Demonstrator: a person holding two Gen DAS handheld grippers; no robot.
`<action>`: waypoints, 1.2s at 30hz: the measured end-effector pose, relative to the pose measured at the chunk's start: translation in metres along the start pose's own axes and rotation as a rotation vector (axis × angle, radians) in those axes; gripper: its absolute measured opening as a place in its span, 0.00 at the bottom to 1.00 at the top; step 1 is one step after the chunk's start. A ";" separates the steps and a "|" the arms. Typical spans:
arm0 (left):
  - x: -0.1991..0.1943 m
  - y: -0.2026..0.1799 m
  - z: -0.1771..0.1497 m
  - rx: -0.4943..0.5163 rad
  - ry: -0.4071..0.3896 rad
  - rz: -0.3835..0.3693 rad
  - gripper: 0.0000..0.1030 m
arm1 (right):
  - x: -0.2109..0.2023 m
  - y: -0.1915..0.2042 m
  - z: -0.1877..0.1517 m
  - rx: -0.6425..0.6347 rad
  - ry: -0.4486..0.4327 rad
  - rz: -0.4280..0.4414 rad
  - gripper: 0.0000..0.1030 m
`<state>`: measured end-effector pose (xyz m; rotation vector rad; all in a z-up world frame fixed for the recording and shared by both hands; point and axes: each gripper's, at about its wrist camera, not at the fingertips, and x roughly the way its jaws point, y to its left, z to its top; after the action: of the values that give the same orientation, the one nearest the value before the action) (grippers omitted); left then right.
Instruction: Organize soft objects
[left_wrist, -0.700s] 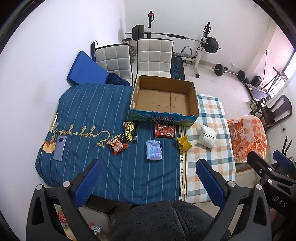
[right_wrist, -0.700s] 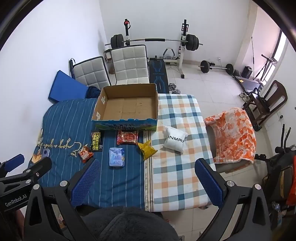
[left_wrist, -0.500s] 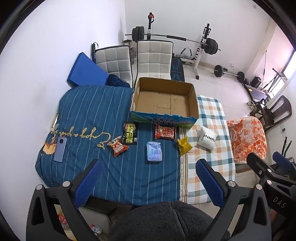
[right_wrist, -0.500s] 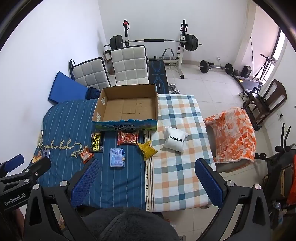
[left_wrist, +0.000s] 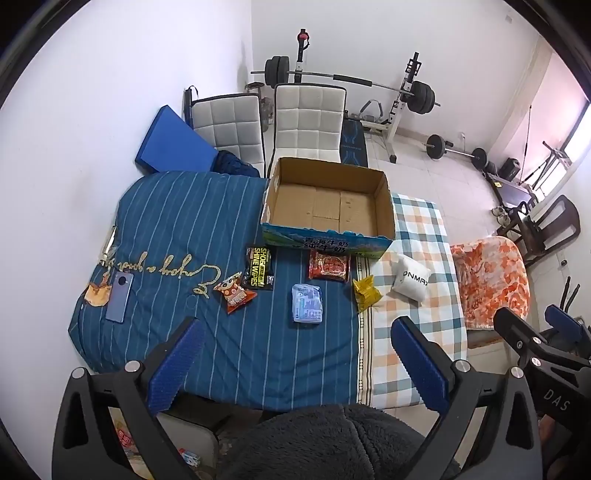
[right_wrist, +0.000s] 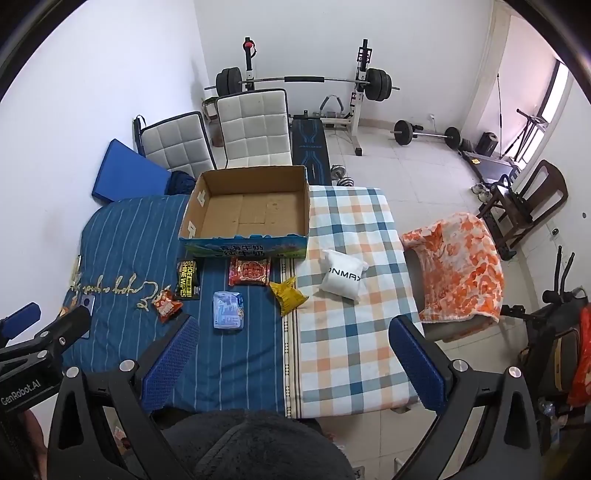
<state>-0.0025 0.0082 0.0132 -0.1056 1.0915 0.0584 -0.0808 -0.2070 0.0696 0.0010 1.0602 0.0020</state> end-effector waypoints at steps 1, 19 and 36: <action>-0.001 0.000 0.001 -0.004 0.001 0.002 1.00 | -0.001 -0.002 -0.004 0.002 -0.001 0.003 1.00; 0.005 0.005 -0.003 -0.010 -0.003 0.041 1.00 | -0.002 0.003 0.002 -0.018 0.004 0.014 1.00; 0.003 0.010 -0.004 0.013 -0.010 0.037 1.00 | -0.004 0.003 -0.006 0.003 -0.024 0.011 1.00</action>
<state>-0.0058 0.0175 0.0076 -0.0736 1.0838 0.0850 -0.0884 -0.2038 0.0699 0.0095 1.0358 0.0105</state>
